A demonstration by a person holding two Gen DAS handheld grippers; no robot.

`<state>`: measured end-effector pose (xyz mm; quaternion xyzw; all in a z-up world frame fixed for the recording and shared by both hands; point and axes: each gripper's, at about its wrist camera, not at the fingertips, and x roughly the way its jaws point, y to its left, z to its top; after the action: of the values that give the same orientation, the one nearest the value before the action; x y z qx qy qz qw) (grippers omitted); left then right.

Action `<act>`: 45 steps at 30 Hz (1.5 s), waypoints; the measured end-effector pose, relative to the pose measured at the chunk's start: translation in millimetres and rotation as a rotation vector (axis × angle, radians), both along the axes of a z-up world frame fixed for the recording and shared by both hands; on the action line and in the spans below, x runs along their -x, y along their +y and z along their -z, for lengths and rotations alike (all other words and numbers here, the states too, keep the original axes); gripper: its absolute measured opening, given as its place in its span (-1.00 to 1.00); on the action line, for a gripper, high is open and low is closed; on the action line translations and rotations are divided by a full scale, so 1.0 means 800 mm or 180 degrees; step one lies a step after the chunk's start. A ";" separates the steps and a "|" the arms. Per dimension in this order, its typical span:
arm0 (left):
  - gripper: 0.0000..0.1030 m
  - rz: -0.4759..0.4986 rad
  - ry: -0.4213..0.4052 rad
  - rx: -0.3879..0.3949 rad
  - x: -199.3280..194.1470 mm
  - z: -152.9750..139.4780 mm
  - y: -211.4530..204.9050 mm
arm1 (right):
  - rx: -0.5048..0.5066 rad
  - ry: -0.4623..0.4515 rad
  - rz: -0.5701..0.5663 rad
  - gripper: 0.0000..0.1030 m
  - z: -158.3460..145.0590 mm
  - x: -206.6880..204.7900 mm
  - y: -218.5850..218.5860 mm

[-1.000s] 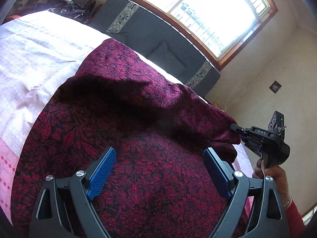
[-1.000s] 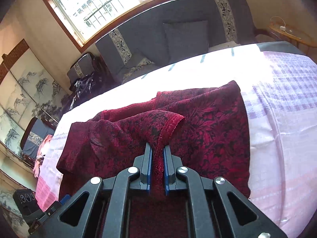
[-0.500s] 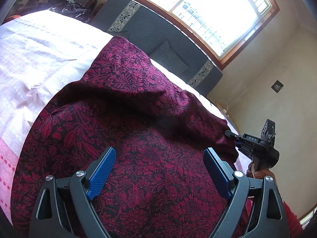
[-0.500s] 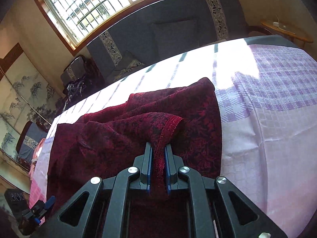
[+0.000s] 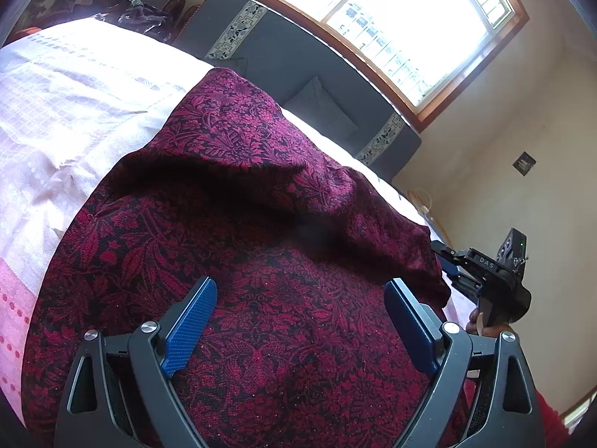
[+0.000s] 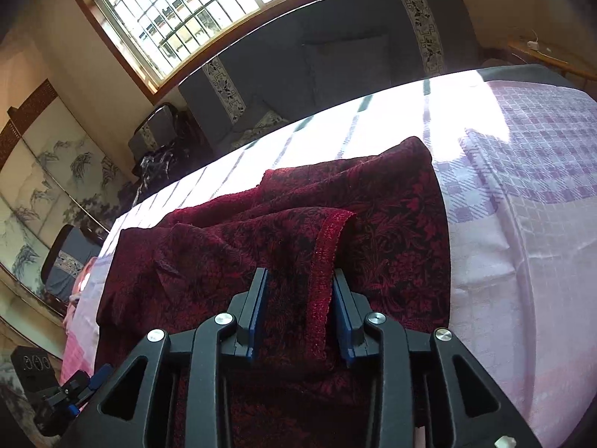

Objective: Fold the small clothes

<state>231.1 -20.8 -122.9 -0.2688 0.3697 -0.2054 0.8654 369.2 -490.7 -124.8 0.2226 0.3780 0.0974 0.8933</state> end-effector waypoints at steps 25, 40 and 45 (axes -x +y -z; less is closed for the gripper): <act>0.79 0.0743 0.0594 -0.0088 0.216 -0.043 0.160 | -0.0586 0.0787 -0.0622 -0.29 0.042 0.403 0.009; 0.43 0.1039 0.0924 0.0212 0.238 -0.005 0.162 | -0.2172 0.0776 -0.0513 0.13 0.082 0.403 -0.022; -0.69 0.0905 0.0974 0.0182 0.236 0.011 0.160 | -0.2037 0.0796 -0.0423 -0.07 0.080 0.404 -0.016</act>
<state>42.3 106.9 -131.4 -0.2664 0.5250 -0.2926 0.7535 45.8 -503.6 -188.8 0.4765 0.4485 0.2409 0.7167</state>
